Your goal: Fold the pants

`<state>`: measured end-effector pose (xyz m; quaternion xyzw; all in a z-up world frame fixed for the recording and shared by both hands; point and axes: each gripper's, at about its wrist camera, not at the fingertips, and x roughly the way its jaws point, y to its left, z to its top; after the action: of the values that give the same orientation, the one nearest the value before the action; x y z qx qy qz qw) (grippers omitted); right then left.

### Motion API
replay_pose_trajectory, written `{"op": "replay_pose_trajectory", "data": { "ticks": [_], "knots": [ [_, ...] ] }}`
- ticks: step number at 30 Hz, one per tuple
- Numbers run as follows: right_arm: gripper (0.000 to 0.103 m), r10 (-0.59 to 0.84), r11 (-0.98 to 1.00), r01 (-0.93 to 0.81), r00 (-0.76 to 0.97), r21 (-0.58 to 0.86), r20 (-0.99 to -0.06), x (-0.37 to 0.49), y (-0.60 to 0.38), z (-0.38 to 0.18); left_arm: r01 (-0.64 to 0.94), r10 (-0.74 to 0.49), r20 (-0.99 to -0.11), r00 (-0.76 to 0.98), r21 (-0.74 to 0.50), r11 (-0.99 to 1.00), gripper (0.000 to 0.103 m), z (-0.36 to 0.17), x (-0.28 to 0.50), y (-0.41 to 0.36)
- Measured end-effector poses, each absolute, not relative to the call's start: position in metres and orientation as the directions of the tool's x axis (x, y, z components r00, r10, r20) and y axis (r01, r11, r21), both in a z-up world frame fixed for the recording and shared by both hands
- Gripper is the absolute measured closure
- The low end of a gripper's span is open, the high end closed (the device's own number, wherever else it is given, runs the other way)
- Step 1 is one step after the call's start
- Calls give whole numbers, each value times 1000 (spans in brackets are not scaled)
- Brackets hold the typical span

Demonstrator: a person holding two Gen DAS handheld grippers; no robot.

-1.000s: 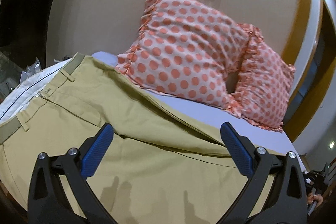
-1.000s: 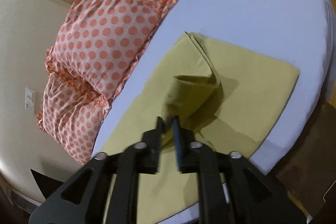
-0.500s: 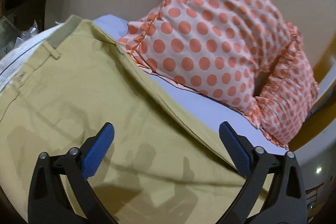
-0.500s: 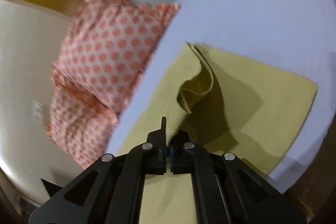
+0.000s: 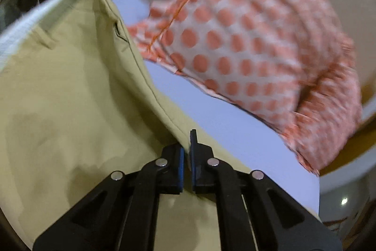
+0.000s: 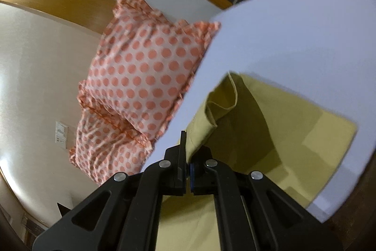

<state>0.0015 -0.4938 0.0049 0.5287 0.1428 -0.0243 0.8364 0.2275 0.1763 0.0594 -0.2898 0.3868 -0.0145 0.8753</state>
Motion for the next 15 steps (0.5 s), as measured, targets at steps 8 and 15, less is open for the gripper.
{"op": "replay_pose_trajectory", "data": {
  "ticks": [8,15],
  "knots": [
    [101,24,447,302,937,842,-349,-34,-506,-8,-180,-230,-609,759,-536,825,95,60,27,178],
    [101,15,443,373,906,815,-423,-38,-509,-34,-264,-239,-646,725,-581,770,96,7,-19,181]
  ]
}}
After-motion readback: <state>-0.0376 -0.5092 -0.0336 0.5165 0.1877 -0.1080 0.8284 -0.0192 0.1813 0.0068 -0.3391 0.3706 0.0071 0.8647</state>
